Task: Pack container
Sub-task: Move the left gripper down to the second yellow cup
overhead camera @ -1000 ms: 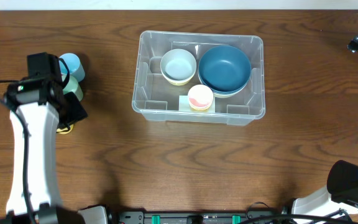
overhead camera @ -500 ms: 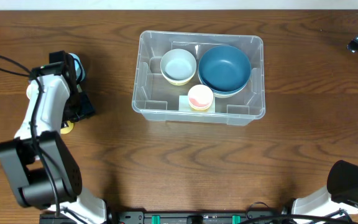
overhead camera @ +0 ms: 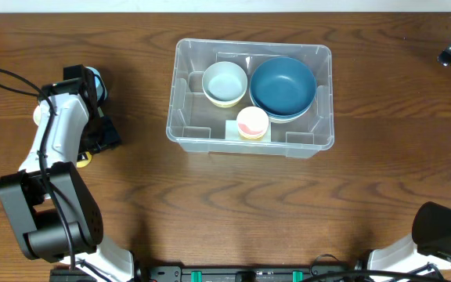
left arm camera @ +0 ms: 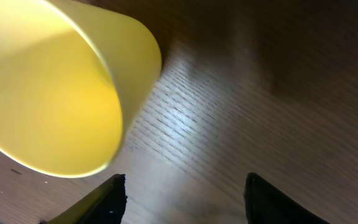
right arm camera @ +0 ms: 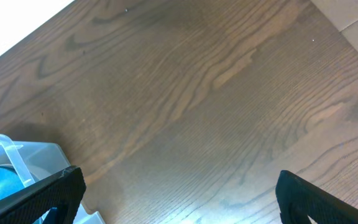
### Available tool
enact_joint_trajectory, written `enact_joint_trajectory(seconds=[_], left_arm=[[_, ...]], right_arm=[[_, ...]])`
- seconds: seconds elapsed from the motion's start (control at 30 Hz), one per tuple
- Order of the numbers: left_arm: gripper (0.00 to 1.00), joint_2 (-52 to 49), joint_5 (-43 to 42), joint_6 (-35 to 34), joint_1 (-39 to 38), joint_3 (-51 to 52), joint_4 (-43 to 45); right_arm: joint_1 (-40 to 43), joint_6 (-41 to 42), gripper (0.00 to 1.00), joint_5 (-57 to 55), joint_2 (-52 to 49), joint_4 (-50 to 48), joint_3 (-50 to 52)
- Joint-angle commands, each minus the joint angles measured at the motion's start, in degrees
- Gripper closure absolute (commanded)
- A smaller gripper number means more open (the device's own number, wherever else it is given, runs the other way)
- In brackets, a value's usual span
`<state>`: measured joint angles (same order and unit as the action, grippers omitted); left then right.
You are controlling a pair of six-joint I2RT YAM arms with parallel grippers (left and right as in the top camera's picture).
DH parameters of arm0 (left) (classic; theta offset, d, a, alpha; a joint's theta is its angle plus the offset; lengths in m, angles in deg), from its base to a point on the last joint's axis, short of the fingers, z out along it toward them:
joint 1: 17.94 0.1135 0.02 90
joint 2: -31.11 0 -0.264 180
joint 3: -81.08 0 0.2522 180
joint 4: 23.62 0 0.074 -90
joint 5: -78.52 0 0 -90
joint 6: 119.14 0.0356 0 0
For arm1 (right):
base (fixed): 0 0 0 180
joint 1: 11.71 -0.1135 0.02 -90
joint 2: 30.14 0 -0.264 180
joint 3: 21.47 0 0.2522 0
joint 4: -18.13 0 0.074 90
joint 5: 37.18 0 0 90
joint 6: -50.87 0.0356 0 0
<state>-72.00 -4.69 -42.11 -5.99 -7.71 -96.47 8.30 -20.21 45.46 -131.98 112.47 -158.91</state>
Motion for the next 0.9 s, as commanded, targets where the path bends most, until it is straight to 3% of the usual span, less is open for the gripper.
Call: enact_joint_trajectory(seconds=[0.0, 0.33, 0.53, 0.87], left_arm=[[0.42, 0.2, -3.7, 3.6, -0.3, 0.1, -0.7], [0.41, 6.8, -4.2, 5.9, -3.5, 0.0, -0.5], [0.37, 10.7, 0.3, 5.9, -1.3, 0.0, 2.9], [0.33, 10.6, 0.3, 5.6, 4.1, 0.0, 5.5]], right_arm=[[0.3, 0.8, 0.01, -0.3, -0.2, 0.0, 0.1], [0.3, 0.8, 0.01, -0.3, -0.2, 0.0, 0.1], [0.3, 0.8, 0.01, -0.3, -0.2, 0.0, 0.1], [0.3, 0.8, 0.01, -0.3, -0.2, 0.0, 0.1]])
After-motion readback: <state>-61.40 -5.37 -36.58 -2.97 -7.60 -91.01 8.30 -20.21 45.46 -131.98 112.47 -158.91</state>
